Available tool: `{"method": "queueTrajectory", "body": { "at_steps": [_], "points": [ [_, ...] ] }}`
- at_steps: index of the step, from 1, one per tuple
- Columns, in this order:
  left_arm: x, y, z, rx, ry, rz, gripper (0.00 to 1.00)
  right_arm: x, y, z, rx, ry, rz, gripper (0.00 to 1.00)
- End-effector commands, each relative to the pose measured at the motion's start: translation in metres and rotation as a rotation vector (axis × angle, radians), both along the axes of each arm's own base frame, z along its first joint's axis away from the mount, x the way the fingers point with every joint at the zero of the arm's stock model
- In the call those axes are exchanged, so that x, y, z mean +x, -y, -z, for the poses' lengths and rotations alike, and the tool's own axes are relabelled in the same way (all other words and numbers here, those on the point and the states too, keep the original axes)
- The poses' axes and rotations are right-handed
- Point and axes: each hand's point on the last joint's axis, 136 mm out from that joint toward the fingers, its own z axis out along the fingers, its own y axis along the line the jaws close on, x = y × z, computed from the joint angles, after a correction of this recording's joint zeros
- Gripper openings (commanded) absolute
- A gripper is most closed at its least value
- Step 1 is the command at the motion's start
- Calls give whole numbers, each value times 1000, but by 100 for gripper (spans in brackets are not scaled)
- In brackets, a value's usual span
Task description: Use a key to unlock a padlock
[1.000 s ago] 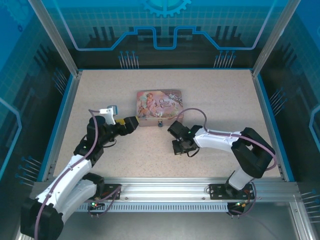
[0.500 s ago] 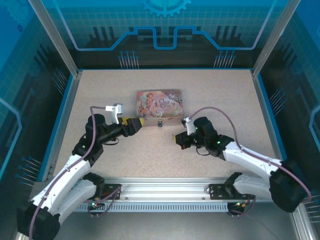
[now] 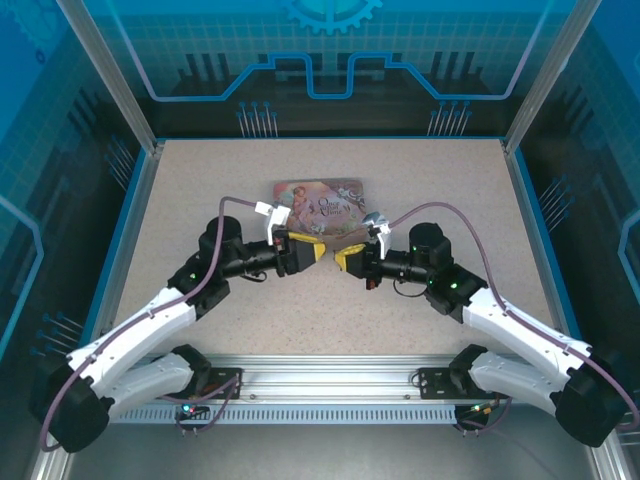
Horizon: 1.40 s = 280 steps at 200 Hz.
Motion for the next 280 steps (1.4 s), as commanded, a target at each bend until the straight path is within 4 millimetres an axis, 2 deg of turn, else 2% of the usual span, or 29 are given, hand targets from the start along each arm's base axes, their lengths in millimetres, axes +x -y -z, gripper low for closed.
{"method": "queueTrajectory", "body": {
  "at_steps": [1, 20, 35, 60, 80, 99, 118, 155, 193, 229, 280],
  "points": [
    [0, 11, -17, -15, 73, 31, 48, -5, -3, -15, 29, 52, -25, 0],
    [3, 16, -9, 5, 53, 25, 48, -4, -3, -13, 5, 62, 0, 0],
    [9, 16, -1, 31, 22, -12, 54, 1, 1, -7, -61, 86, 55, 0],
    [28, -3, 15, 87, -86, -186, 56, 12, 18, 5, -217, 176, 208, 0],
    [35, -20, 22, 98, -207, -314, 58, 19, 33, 14, -374, 296, 313, 0],
    [36, -30, 31, 119, -382, -400, 57, 23, 39, 13, -529, 443, 373, 0],
    [32, -32, 30, 101, -533, -439, 54, 27, 40, 5, -634, 569, 406, 0],
    [25, -32, 26, -5, -726, -480, 42, 23, 28, -7, -730, 751, 379, 0],
    [21, -20, 28, -50, -839, -476, 40, 20, 9, -5, -802, 838, 311, 0],
    [19, -7, 30, -51, -852, -457, 40, 20, -8, 1, -816, 863, 265, 0],
    [18, -1, 41, -53, -883, -460, 35, 19, -20, 3, -814, 882, 240, 0]
  ]
}}
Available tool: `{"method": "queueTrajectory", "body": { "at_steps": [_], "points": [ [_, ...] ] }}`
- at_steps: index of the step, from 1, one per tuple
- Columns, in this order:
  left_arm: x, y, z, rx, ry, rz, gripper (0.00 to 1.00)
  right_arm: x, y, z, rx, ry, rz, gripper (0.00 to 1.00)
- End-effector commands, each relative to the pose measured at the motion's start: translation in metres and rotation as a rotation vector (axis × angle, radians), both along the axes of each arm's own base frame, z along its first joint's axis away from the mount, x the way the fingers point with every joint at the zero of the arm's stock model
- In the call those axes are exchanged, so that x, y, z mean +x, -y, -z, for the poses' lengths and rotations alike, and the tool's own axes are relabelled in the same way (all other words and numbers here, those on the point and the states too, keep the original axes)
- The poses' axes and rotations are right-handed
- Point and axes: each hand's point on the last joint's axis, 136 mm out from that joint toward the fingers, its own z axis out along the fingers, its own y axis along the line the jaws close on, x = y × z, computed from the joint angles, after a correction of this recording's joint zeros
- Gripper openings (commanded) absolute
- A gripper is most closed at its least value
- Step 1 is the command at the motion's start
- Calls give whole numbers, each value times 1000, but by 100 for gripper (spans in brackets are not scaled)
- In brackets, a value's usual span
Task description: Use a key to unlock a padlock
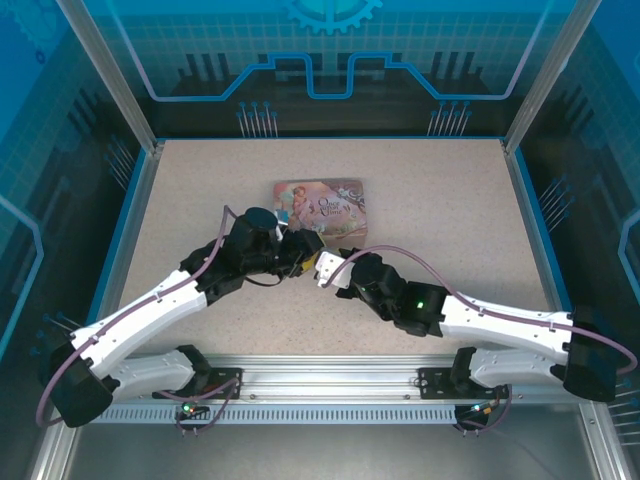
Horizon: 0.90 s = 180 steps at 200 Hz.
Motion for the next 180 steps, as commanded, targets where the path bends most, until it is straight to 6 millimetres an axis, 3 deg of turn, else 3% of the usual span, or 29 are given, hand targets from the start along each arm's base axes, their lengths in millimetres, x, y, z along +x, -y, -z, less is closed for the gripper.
{"method": "queueTrajectory", "body": {
  "at_steps": [1, 85, 180],
  "points": [
    [2, 5, -5, -26, -1, -13, 35, 0, -12, -24, 42, 50, -18, 0],
    [3, 4, 10, -17, -44, -41, 31, -4, -21, -24, 46, 54, -38, 0],
    [3, 2, 15, -6, -49, -51, 11, -6, -20, -22, 42, 61, -38, 0]
  ]
}}
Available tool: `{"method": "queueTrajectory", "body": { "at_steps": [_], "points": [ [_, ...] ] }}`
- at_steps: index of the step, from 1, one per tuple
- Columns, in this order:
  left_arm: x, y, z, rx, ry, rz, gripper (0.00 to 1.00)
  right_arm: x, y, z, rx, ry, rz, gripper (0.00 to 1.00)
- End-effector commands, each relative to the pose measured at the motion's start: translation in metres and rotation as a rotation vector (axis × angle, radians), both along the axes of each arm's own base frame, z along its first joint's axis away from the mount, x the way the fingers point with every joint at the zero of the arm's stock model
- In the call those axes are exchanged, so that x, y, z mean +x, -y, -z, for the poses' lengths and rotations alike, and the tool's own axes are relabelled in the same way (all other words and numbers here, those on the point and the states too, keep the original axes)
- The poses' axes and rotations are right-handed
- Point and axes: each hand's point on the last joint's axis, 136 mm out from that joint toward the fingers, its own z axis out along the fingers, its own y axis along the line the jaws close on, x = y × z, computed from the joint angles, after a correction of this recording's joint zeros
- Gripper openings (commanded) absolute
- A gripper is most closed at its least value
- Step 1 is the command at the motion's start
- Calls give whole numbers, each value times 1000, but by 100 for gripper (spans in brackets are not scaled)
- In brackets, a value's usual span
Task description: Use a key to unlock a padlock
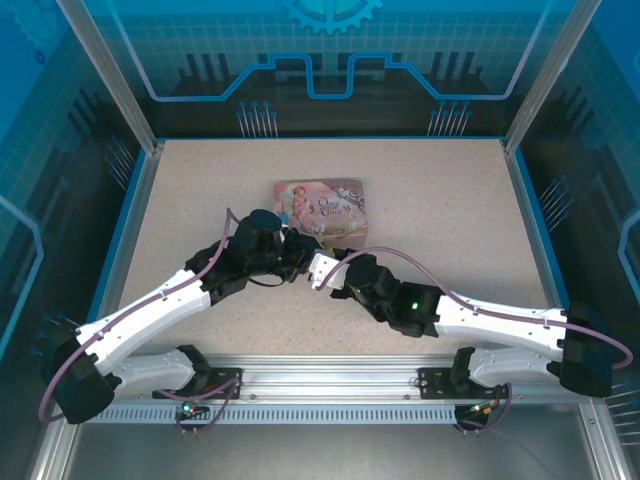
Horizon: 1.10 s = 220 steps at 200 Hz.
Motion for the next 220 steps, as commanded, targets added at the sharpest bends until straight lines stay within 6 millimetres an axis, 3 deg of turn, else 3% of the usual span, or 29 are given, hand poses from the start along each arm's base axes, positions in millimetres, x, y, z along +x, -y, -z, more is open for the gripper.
{"method": "queueTrajectory", "body": {
  "at_steps": [1, 65, 85, 122, 146, 164, 185, 220],
  "points": [
    [0, 0, 4, 3, -1, -10, 11, -5, -9, -17, 50, 29, -24, 0],
    [2, -2, 2, 39, 51, 8, 0, -8, -7, -13, 55, -5, -42, 1],
    [4, -3, -2, 86, 122, 44, 0, -12, -3, -10, 95, -89, -71, 13],
    [9, -12, -12, 217, 355, 121, 0, -33, 9, -8, 198, -275, -184, 49],
    [9, -10, -31, 290, 569, 228, 0, -45, 21, -13, 315, -433, -273, 72],
    [-2, -2, -50, 323, 733, 369, 0, -48, 31, -21, 461, -589, -349, 80],
    [-21, 4, -67, 359, 906, 541, 0, -53, 33, -34, 589, -745, -468, 78],
    [-48, 3, -78, 404, 1121, 727, 0, -63, 24, -56, 647, -872, -644, 73]
  ]
}}
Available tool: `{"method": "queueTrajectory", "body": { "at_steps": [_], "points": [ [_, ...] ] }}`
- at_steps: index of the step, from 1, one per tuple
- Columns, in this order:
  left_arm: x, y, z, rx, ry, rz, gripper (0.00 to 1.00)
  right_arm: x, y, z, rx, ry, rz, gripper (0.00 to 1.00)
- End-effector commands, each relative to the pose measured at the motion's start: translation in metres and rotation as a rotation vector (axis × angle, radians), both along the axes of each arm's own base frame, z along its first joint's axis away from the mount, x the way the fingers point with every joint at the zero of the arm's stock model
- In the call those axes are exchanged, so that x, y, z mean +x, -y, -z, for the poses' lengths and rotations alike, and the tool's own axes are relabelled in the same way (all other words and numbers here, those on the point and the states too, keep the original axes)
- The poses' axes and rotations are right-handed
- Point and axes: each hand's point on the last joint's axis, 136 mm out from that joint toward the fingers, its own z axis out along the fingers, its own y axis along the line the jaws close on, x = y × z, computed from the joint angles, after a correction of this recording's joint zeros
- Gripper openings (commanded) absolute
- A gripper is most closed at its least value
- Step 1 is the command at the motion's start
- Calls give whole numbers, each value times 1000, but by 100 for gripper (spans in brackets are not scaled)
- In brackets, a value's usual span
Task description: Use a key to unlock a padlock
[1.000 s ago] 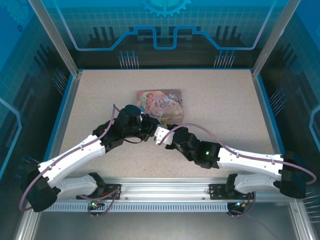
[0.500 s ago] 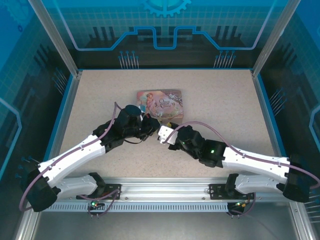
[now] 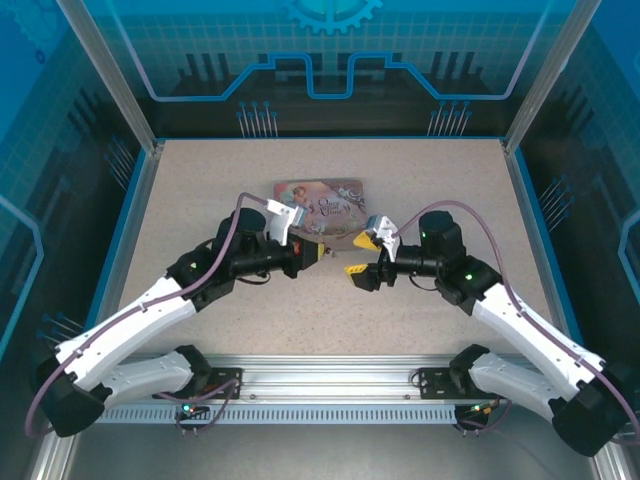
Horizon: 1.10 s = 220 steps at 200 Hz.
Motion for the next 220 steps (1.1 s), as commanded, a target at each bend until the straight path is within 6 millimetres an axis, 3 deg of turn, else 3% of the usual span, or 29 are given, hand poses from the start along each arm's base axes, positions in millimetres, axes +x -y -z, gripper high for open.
{"method": "queueTrajectory", "body": {
  "at_steps": [1, 32, 110, 140, 220],
  "points": [
    [-26, 3, -26, 63, 247, 221, 0, -36, -15, -32, 151, -121, -265, 73],
    [-38, 6, -36, 71, 317, 311, 0, -35, -23, -36, 180, -154, -314, 70],
    [-42, 10, -45, 68, 354, 364, 0, -39, -32, -51, 207, -122, -340, 63],
    [-44, 10, -45, 67, 354, 370, 0, -40, -36, -55, 210, -116, -351, 56],
    [-45, 11, -44, 68, 347, 383, 0, -37, -41, -55, 204, -122, -342, 26]
  ]
}}
